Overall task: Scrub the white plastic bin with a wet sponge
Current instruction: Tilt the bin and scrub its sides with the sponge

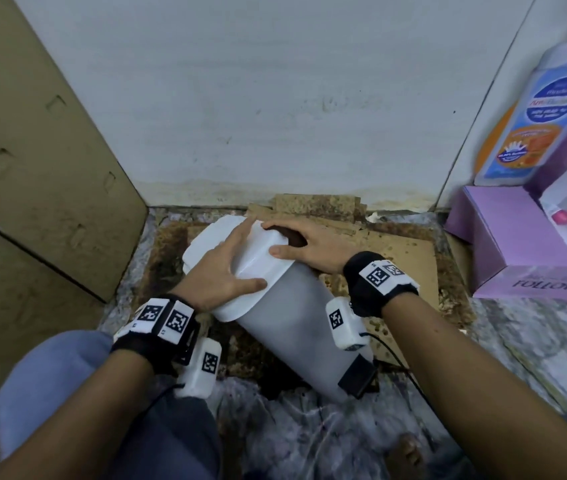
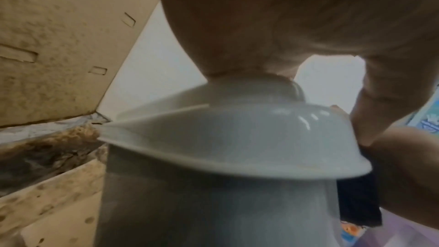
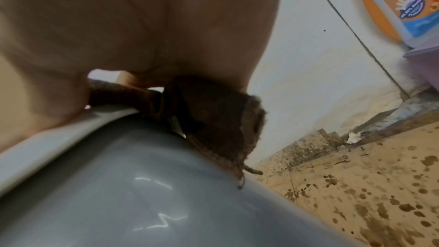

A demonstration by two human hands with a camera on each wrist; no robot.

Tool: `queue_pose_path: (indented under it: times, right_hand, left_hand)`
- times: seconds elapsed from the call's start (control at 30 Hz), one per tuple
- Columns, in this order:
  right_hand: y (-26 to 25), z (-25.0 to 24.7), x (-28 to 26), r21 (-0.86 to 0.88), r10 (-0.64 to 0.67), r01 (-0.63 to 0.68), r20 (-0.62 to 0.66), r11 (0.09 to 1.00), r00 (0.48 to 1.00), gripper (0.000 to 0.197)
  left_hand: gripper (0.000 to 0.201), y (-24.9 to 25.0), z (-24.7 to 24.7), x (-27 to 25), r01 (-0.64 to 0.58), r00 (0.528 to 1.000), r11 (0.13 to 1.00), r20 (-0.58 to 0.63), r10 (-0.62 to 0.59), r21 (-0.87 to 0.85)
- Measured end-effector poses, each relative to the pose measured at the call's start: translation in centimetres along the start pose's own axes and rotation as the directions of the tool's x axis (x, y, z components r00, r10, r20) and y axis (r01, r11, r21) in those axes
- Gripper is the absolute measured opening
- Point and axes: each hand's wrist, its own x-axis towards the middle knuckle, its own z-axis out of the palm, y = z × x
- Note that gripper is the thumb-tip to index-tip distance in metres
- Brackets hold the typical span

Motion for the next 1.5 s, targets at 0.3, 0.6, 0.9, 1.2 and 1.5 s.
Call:
queue_pose_path:
  times: [0.3,0.6,0.9,1.2,1.5]
  right_hand:
    - [-0.4,-0.1,1.2,0.0,0.098,-0.098,-0.016,0.995,0.995,0.041]
    - [-0.3,-0.4,0.7,0.107,0.16,-0.164,0.044,0.981,0.986,0.059]
    - [0.7,-1.2,-2.0,0.318,0.259,-0.246,0.001,0.916,0.966,0.069]
    - [1.4,-0.9,-5.4,0.433,0.312,-0.204,-0.194,0.878,0.93,0.068]
    - [1.2,-1.1,-8.0,0.468,0.27,-0.054,-0.409,0.882,0.872,0.072]
  left_hand:
    - [0.097,-2.5,1.3,-4.7,0.326,0.886,0.898,-0.236,-0.399,-0.296]
    - [0.091,-2.0,2.7,-4.6,0.209,0.865,0.708,-0.21,-0.455,-0.675]
    - [0.086,-1.3,2.0,-2.2,0.19,0.923,0.668,-0.1,-0.37,-0.719]
    - [0.083,-0.1,1.5,-0.2,0.181,0.958,0.733,-0.05,-0.282,-0.655]
    - [0.089,1.8,0.6,1.6,0.025,0.996,0.802,-0.052,-0.07,-0.597]
